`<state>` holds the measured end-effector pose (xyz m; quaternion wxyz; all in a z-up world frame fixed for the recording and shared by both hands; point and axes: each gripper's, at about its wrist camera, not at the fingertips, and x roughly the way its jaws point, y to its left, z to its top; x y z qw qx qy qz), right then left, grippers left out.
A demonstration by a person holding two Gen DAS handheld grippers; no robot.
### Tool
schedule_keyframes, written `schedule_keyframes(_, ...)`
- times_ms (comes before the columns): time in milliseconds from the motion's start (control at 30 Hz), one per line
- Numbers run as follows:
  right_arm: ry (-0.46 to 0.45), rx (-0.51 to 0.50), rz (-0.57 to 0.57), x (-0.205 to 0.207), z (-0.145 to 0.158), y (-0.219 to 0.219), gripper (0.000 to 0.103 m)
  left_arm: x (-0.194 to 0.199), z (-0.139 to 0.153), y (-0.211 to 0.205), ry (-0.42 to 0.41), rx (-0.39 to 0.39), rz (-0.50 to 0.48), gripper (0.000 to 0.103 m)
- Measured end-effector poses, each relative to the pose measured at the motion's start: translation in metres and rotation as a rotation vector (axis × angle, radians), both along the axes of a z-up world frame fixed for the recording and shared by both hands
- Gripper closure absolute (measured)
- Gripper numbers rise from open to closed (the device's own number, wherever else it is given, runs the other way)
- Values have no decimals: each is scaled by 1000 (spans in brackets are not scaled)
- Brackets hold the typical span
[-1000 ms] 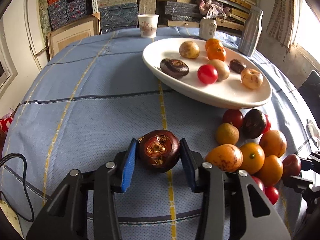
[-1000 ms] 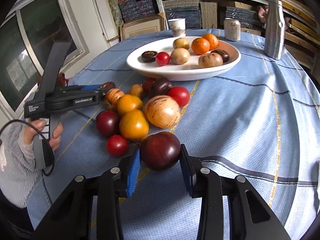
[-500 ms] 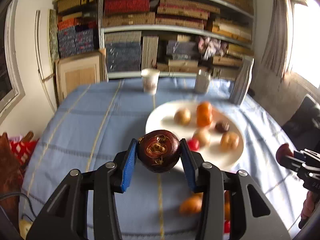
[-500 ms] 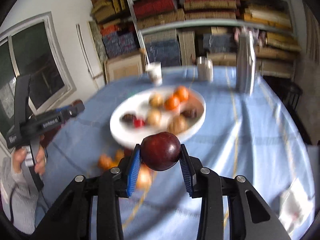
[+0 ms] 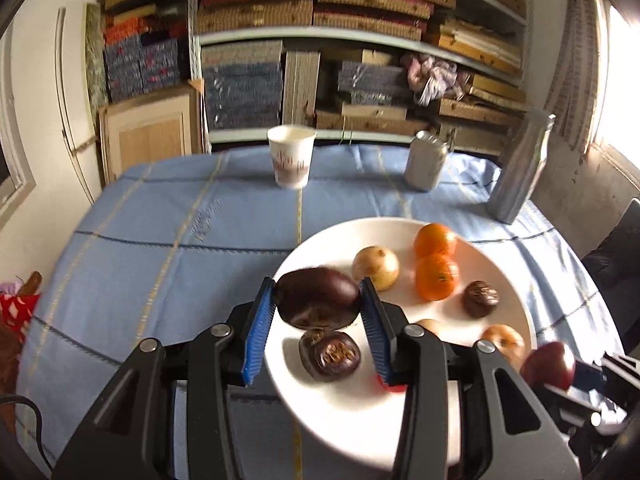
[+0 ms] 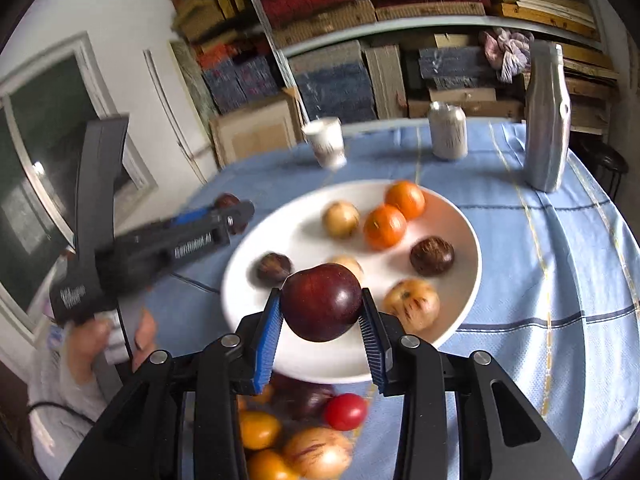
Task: Organize fruits
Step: 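Lift both fruits onto the white plate and open both tools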
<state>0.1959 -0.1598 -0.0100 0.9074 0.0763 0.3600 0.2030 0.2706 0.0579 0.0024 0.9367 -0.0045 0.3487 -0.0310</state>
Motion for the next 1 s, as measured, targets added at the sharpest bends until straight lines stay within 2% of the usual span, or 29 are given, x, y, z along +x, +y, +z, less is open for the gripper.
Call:
schedule_keyframes(167, 32, -62, -4, 9, -18, 10, 64, 25, -27, 4, 50, -40, -25, 61)
schedule_keyframes(300, 48, -108, 5, 11, -31, 18, 64, 33, -38, 3, 71, -35, -40, 61)
schedule_keyframes(367, 56, -111, 6, 11, -34, 19, 62, 33, -37, 5, 70, -48, -38, 57)
schedule_keyframes(433, 53, -112, -2, 11, -33, 18, 59, 32, -35, 8, 67, -63, -35, 48)
schedule_keyframes(533, 15, -108, -19, 6, -25, 14, 50, 27, -30, 7, 53, -59, -30, 46)
schedule_keyframes(633, -30, -96, -29, -1, -13, 8, 48, 20, -24, 7, 31, -56, -19, 25)
schedule_keyframes(767, -91, -68, -42, -14, 4, 0, 40, 5, -12, 6, -4, -25, -15, 21)
schedule_keyframes(833, -126, -59, -50, -24, 13, -3, 35, -5, -3, 7, -21, -19, -3, 9)
schedule_keyframes(1000, -178, -36, -64, -41, 26, -11, 26, -40, 15, 10, -54, -5, 15, 6)
